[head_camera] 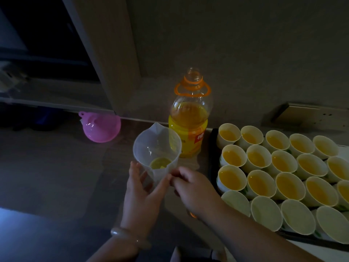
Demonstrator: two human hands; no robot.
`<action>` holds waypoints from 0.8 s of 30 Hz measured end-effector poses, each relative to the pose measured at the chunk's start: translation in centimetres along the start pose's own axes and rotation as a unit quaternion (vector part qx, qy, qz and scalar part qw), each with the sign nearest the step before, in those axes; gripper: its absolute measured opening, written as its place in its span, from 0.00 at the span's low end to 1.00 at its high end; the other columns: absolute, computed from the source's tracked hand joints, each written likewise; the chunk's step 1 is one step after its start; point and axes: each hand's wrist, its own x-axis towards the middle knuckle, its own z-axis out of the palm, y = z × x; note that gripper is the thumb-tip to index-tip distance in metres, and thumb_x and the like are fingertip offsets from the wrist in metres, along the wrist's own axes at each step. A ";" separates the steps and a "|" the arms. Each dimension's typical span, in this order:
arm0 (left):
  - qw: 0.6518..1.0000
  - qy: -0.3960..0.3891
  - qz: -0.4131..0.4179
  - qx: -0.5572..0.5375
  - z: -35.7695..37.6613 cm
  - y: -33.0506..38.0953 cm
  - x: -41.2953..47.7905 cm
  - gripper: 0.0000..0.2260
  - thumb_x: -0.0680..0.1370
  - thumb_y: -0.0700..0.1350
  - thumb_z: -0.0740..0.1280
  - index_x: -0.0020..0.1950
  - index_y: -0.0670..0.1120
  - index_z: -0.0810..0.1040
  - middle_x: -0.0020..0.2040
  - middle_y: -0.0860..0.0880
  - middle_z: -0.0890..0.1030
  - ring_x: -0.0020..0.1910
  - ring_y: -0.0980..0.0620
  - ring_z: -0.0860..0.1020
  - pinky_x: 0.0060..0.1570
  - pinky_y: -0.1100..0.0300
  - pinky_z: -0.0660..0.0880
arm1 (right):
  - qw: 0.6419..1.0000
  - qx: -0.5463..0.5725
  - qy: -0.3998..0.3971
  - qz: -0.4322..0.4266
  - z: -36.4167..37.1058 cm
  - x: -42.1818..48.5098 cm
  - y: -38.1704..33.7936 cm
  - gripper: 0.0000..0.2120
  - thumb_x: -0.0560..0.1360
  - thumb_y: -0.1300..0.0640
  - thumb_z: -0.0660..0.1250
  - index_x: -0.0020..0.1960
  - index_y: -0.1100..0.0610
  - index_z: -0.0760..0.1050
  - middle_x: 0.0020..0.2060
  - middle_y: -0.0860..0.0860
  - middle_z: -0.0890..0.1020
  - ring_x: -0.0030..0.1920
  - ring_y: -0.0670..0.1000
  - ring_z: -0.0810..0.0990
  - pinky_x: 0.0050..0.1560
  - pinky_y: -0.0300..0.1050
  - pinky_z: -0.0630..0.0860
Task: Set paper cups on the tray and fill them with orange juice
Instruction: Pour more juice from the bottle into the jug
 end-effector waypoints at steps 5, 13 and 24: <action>0.997 0.032 -0.027 0.069 0.2 -0.7 0.6 0.46 0.64 0.56 0.78 0.75 0.54 0.57 0.66 0.56 0.74 0.59 0.61 0.77 0.54 0.52 0.79 | 0.954 -0.075 0.223 -0.185 -4.2 0.4 -2.4 0.06 0.77 0.49 0.66 0.52 0.49 0.76 0.43 0.44 0.79 0.43 0.41 0.78 0.42 0.36 0.76; 0.992 0.036 0.005 0.123 0.6 -0.9 0.7 0.37 0.66 0.69 0.67 0.71 0.59 0.60 0.63 0.58 0.75 0.60 0.56 0.76 0.55 0.53 0.77 | 0.749 -0.366 0.348 -0.429 -7.8 4.6 -9.2 0.16 0.74 0.49 0.69 0.58 0.56 0.78 0.53 0.53 0.79 0.52 0.55 0.76 0.49 0.47 0.72; 0.988 0.037 -0.013 0.150 0.3 -0.6 1.1 0.23 0.74 0.59 0.65 0.59 0.79 0.55 0.55 0.66 0.73 0.54 0.63 0.75 0.43 0.69 0.72 | 0.757 -0.365 0.337 -0.425 -9.0 7.0 -10.3 0.07 0.80 0.55 0.60 0.51 0.57 0.76 0.44 0.52 0.80 0.46 0.51 0.77 0.47 0.45 0.67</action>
